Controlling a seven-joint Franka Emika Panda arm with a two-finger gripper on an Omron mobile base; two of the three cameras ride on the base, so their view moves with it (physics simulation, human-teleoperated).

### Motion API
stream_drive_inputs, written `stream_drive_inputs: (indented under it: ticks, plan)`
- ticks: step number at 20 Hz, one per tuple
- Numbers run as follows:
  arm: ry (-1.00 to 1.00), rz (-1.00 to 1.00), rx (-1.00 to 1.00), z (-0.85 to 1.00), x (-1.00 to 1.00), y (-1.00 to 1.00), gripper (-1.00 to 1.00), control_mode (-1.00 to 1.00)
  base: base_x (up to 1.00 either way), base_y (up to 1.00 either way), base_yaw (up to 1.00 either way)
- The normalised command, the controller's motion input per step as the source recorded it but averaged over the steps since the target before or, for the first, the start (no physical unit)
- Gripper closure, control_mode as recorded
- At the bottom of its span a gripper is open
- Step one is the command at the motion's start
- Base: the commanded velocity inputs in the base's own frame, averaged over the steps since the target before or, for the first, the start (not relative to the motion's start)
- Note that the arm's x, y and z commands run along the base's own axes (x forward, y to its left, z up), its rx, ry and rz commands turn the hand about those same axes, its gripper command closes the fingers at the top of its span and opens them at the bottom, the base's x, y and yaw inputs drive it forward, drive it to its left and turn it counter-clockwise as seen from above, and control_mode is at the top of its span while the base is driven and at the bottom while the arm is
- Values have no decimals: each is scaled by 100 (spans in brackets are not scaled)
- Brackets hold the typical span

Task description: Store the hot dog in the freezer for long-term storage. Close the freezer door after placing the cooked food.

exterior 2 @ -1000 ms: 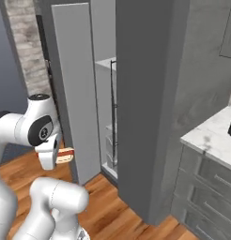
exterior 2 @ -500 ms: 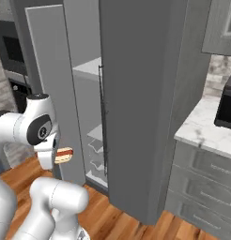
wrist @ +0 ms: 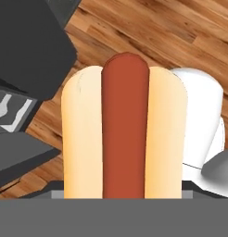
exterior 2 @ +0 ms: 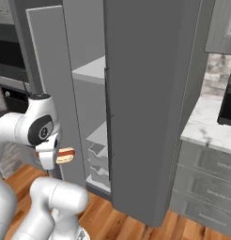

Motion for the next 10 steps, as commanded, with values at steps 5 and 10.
stream_drive_inputs:
  ticks: [5,10]
  plan:
    - [0,0,0,0,0,0,100,100,41,2,15]
    - [0,0,0,0,0,0,100,100,37,3,13]
